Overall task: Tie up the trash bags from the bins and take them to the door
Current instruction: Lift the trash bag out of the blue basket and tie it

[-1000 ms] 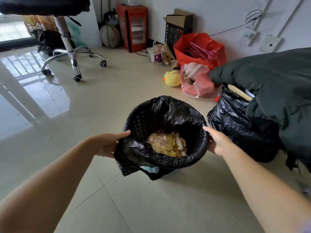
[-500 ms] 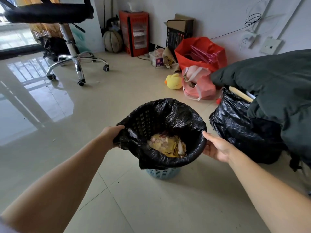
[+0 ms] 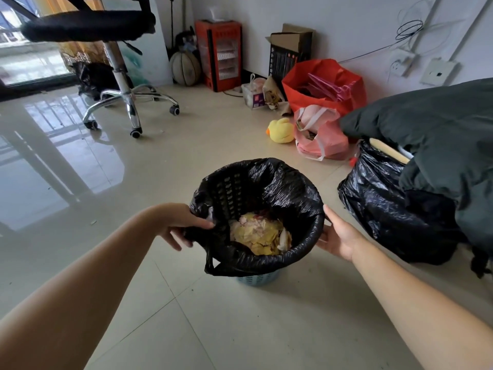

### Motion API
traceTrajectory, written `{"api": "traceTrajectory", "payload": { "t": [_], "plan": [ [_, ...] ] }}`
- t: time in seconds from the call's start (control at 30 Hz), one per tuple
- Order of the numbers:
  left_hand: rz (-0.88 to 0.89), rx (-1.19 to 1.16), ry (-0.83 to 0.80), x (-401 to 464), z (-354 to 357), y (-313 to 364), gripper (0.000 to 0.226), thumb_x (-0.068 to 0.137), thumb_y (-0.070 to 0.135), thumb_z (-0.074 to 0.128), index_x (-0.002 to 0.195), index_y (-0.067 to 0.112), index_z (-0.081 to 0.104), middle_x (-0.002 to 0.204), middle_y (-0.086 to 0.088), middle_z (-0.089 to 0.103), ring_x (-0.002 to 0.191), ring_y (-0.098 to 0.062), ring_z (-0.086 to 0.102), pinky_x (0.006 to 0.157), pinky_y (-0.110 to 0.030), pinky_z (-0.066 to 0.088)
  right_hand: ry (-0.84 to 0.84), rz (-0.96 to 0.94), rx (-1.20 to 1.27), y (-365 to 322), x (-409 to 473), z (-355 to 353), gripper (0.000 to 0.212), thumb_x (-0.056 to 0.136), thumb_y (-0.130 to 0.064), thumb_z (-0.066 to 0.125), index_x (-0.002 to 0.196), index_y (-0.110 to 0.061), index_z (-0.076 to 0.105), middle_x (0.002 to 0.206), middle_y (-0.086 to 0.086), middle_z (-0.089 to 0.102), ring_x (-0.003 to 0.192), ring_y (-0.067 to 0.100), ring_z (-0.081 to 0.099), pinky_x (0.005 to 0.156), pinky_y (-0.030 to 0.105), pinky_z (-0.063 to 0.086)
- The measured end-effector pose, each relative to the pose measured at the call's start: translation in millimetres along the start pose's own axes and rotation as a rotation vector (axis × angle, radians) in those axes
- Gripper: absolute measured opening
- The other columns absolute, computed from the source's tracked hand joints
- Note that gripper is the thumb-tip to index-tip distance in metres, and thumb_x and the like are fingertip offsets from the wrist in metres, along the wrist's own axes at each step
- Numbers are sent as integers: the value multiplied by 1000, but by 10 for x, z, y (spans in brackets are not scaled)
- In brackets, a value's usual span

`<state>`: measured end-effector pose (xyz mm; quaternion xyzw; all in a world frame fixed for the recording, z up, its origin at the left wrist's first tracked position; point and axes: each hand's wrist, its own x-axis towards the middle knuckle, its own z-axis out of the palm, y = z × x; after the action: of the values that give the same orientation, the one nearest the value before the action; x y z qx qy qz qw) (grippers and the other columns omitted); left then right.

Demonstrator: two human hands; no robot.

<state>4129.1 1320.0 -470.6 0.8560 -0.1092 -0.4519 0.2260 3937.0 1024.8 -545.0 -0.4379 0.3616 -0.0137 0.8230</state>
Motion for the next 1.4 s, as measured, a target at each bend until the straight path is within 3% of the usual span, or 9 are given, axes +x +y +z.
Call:
{"api": "traceTrajectory", "payload": {
  "t": [0.27, 0.53, 0.7, 0.83, 0.93, 1.03, 1.2, 1.3, 1.4],
  "plan": [
    [-47, -14, 2, -56, -100, -88, 20, 85, 12, 67, 99, -2, 63, 88, -15, 67, 75, -24, 66, 65, -38, 61, 161, -201, 7, -82, 108, -17, 16, 95, -8, 48, 82, -12, 56, 86, 7, 63, 76, 19, 59, 71, 30, 51],
    [124, -462, -95, -190, -32, 129, 17, 94, 9, 49, 96, -5, 59, 67, -15, 70, 56, -25, 68, 74, -41, 59, 340, -282, -714, -299, -5, 72, 21, 100, -12, 33, 82, -11, 44, 82, 1, 52, 71, 10, 56, 55, 26, 47],
    [40, -824, -135, -100, 110, 5, 47, 96, 6, 36, 61, -1, 67, 58, -14, 69, 46, -22, 68, 52, -36, 60, 373, -211, -332, -314, 3, 115, 30, 99, -5, 27, 72, -15, 37, 64, 1, 38, 44, 8, 41, 41, 19, 48],
    [42, -1230, 9, 53, 62, 51, 34, 91, 1, 39, 66, 7, 60, 53, -4, 65, 41, -14, 63, 43, -25, 56, 183, -127, -163, -347, -92, 150, 24, 101, -11, 35, 82, -15, 49, 80, 5, 58, 74, 15, 55, 66, 38, 54],
    [77, -1362, 41, 66, -3, 122, 22, 89, 9, 45, 73, 13, 58, 65, -2, 62, 52, -16, 63, 51, -27, 57, 116, -9, -12, -330, -144, 150, 23, 101, -10, 36, 85, -9, 52, 67, 10, 65, 69, 20, 54, 47, 25, 55],
    [150, -1153, -34, -156, 69, 251, 25, 92, 35, 52, 78, 15, 60, 79, -3, 65, 74, -18, 62, 68, -33, 54, 150, 13, -175, -284, -156, 196, 23, 100, -8, 36, 84, -6, 51, 76, 11, 57, 65, 18, 51, 41, 21, 51],
    [203, 31, -78, -385, 455, 364, 68, 72, 52, 73, 123, 12, 51, 121, 0, 62, 107, -16, 60, 94, -34, 52, 204, -67, -634, -235, -148, 237, 23, 101, -7, 35, 82, -9, 48, 77, 8, 58, 66, 16, 57, 44, 23, 51],
    [210, 546, 82, -374, 605, 408, 38, 84, 35, 64, 102, 8, 46, 94, -4, 58, 84, -19, 58, 69, -25, 53, 198, -59, -509, -254, -149, 185, 24, 100, -6, 36, 80, -11, 48, 77, 8, 57, 66, 16, 56, 51, 26, 49],
    [178, 444, 108, -363, 606, 440, 11, 91, 10, 44, 91, 0, 48, 80, -9, 56, 70, -27, 63, 47, -23, 53, 99, 43, -186, -311, -231, 50, 21, 99, -6, 38, 85, -7, 53, 74, 13, 65, 61, 20, 65, 47, 24, 54]
  ]
}}
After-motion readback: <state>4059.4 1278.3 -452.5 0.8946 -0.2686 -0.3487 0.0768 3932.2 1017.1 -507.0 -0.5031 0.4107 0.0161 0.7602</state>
